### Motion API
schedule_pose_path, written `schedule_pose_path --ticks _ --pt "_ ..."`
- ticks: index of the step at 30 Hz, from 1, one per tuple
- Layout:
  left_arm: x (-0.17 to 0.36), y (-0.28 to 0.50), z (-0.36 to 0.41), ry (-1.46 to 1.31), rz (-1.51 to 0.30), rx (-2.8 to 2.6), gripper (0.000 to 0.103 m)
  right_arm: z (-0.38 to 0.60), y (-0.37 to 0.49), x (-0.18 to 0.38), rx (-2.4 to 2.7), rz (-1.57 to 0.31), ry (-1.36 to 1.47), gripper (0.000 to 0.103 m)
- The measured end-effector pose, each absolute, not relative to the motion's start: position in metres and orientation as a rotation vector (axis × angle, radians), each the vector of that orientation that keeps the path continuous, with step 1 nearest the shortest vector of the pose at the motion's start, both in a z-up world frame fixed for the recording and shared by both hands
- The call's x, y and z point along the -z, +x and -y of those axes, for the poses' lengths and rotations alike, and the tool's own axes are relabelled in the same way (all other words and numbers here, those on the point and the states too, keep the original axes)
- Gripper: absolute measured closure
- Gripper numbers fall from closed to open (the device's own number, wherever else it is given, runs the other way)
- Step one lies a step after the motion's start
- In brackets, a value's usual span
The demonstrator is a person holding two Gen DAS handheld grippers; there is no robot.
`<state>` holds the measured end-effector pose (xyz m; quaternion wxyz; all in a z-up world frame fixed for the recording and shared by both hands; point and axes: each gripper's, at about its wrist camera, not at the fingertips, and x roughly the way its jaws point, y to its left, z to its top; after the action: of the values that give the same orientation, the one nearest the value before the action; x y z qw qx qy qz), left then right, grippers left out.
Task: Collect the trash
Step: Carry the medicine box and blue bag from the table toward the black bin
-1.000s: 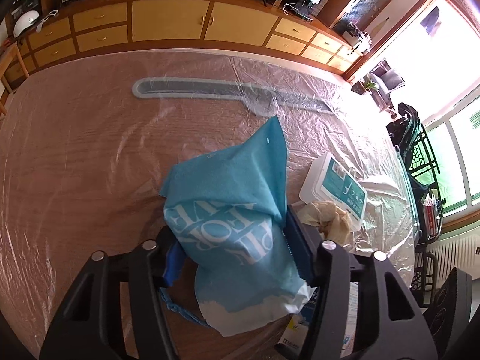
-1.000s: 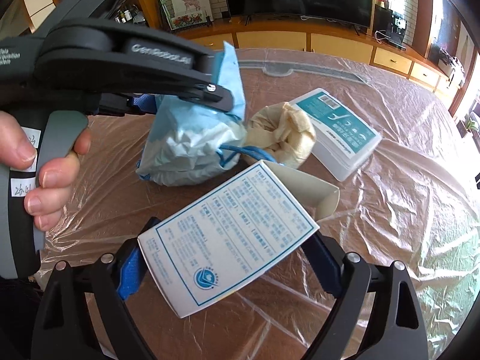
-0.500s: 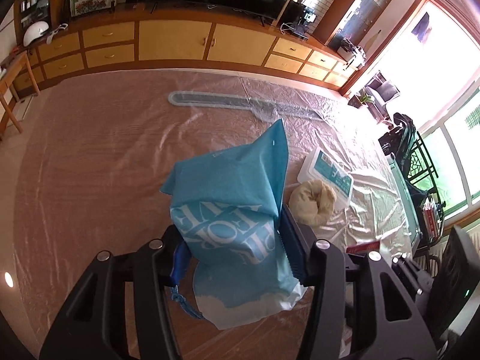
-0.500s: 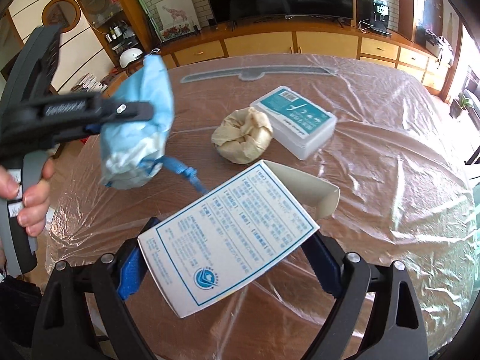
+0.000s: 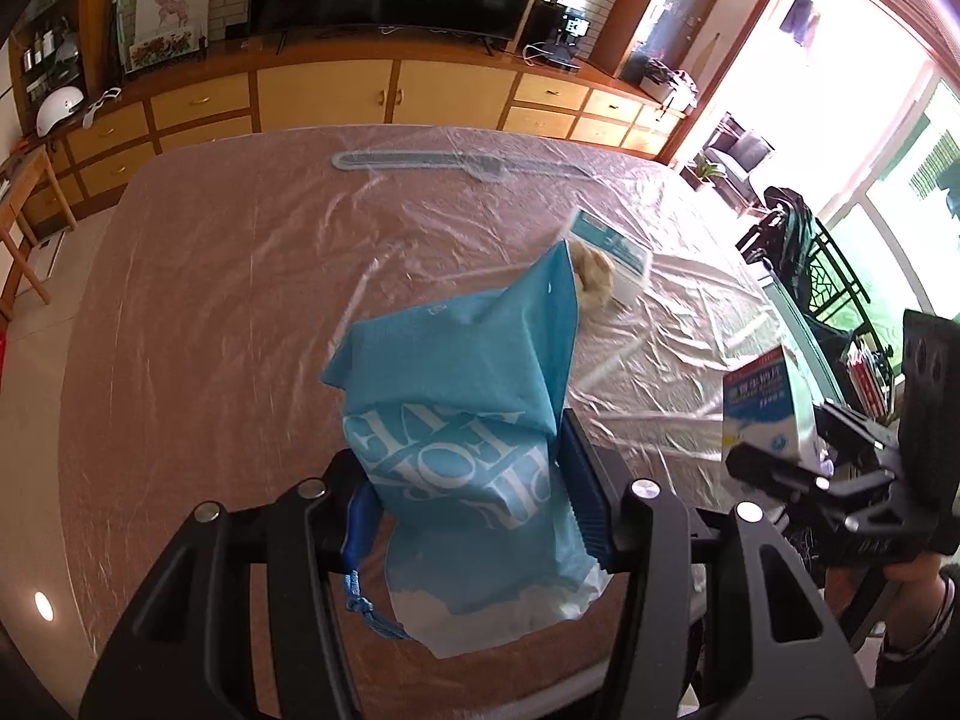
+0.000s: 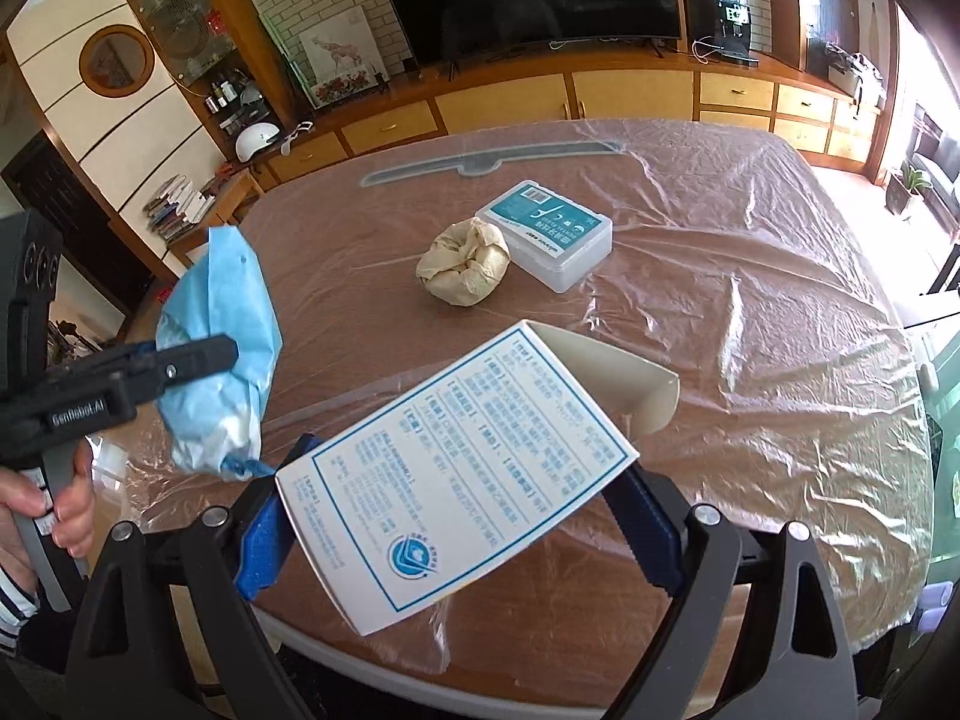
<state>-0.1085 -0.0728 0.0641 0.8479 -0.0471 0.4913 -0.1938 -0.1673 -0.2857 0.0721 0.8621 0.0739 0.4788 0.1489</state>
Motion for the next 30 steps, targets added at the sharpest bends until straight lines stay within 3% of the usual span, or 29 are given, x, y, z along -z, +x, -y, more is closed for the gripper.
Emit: schedule_pose_path --ticks 30 --pt "-0.060 -0.216 0.109 0.067 -1.015 0.706 0.050 0.298 -0.292 -0.082 -0.422 -1.072 0.220 0.014"
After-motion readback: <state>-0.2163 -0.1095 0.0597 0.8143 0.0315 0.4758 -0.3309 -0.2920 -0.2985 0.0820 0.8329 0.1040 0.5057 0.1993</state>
